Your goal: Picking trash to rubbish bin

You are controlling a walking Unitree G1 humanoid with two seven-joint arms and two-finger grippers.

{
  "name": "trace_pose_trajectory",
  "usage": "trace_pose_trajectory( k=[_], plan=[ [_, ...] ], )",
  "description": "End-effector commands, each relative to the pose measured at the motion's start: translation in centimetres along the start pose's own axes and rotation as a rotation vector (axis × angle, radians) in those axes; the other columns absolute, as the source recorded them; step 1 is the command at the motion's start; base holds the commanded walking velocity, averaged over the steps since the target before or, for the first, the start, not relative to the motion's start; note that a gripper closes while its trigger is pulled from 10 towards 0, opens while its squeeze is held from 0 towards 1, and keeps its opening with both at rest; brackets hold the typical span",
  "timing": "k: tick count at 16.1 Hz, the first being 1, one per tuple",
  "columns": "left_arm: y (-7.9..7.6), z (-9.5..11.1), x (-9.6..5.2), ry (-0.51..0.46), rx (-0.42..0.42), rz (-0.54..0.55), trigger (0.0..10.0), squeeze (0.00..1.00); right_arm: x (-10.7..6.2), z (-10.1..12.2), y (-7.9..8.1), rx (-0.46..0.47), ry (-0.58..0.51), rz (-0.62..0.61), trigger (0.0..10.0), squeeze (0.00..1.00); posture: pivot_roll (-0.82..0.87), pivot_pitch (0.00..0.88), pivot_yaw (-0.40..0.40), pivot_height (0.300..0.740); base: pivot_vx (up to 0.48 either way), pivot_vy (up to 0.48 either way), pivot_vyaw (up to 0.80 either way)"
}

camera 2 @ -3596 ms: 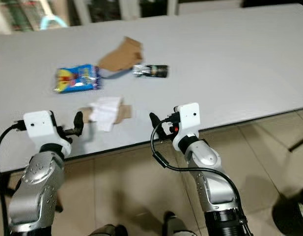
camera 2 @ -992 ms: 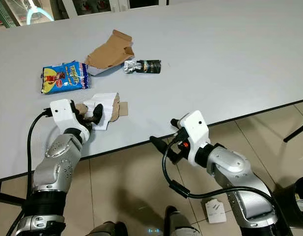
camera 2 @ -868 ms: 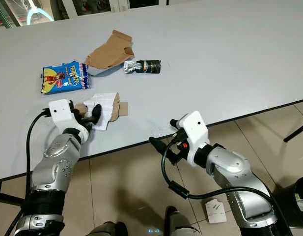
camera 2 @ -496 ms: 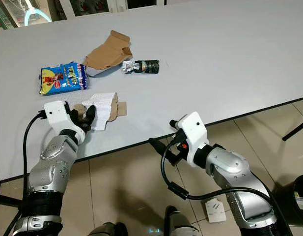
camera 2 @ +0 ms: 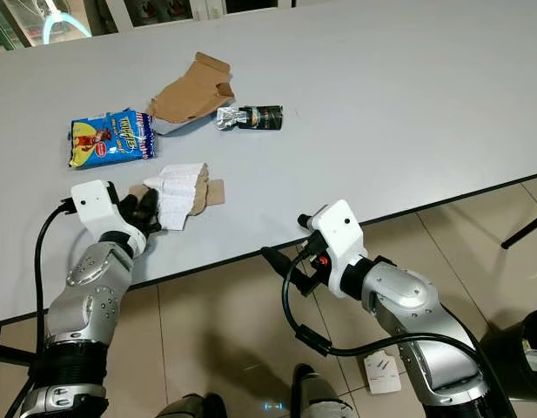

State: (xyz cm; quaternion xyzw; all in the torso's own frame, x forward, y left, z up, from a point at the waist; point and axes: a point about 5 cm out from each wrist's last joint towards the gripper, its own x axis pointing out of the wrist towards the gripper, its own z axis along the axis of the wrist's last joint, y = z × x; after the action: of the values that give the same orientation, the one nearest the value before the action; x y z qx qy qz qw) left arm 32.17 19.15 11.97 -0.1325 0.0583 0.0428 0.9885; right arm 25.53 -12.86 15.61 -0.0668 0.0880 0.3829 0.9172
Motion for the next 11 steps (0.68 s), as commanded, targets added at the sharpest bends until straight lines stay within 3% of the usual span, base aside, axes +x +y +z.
trace_pose_trajectory(
  k=[1, 8, 11],
  plan=[
    [0.9, -3.0, -0.6, 0.133, -0.017, 0.050, 0.0, 0.00, -0.1, 0.0, 0.4, -0.009, -0.005, 0.007, 10.0, 0.00, -0.23, 0.214, 0.028, 0.740, 0.000, 0.000, 0.00],
    [1.3, -2.3, -1.3, 0.077, 0.028, 0.099, 0.0, 0.00, 0.3, -0.1, 0.8, -0.002, -0.012, 0.012, 10.0, 0.00, -0.22, 0.210, 0.024, 0.740, 0.000, 0.000, 0.00],
    [1.5, -0.7, -1.8, -0.013, 0.142, 0.139, 0.0, 0.00, 0.4, -0.1, 0.7, -0.004, -0.016, 0.001, 10.0, 0.00, -0.22, 0.207, 0.027, 0.740, 0.000, 0.000, 0.00]
  ],
)
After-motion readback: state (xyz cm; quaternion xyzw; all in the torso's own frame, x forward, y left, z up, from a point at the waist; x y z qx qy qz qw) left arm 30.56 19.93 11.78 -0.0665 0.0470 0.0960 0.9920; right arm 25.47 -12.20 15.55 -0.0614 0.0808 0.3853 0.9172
